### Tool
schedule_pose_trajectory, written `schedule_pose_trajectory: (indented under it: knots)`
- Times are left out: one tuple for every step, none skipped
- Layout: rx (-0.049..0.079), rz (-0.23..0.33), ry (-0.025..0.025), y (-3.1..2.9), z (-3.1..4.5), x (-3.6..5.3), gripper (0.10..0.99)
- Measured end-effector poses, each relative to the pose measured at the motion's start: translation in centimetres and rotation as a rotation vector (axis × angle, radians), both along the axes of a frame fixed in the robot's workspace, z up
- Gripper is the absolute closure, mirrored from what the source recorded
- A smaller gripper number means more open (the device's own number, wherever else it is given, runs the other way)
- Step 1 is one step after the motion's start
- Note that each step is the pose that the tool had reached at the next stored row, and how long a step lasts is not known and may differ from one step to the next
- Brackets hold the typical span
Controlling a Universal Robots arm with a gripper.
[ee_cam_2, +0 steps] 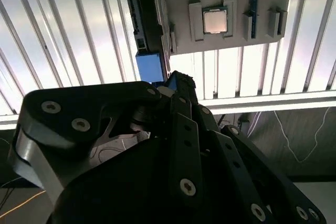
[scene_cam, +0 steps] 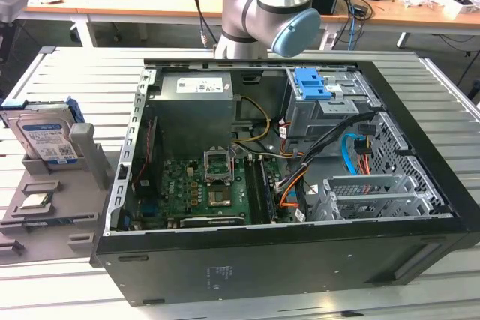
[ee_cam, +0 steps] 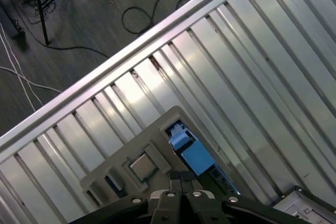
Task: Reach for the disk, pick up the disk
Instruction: 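Pick up the disk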
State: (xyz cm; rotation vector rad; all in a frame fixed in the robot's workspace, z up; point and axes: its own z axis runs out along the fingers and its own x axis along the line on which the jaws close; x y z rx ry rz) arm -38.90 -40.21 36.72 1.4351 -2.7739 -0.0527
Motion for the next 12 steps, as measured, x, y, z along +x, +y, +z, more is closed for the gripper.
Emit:
schedule_pose_trajectory:
  knots:
    - [0.000,0.007,0.0000,0.00,0.00,0.00,0.980]
    - [0.000,0.018,0.0001,0.00,0.00,0.00,0.980]
    - [0.000,0.027,0.0000,0.00,0.00,0.00,0.980]
    - [0.000,0.035,0.0000,0.00,0.00,0.00,0.980]
    - [0.000,0.044,0.0000,0.00,0.00,0.00,0.980]
    - [0.000,0.052,0.0000,0.00,0.00,0.00,0.980]
    - [0.000,0.061,0.0000,0.00,0.00,0.00,0.980]
    - [0.000,0.068,0.0000,0.00,0.00,0.00,0.980]
    - [0.000,0.077,0.0000,0.00,0.00,0.00,0.980]
    - [0.000,0.085,0.0000,0.00,0.00,0.00,0.980]
    - [0.000,0.094,0.0001,0.00,0.00,0.00,0.980]
    - [0.000,0.102,0.0000,0.00,0.00,0.00,0.980]
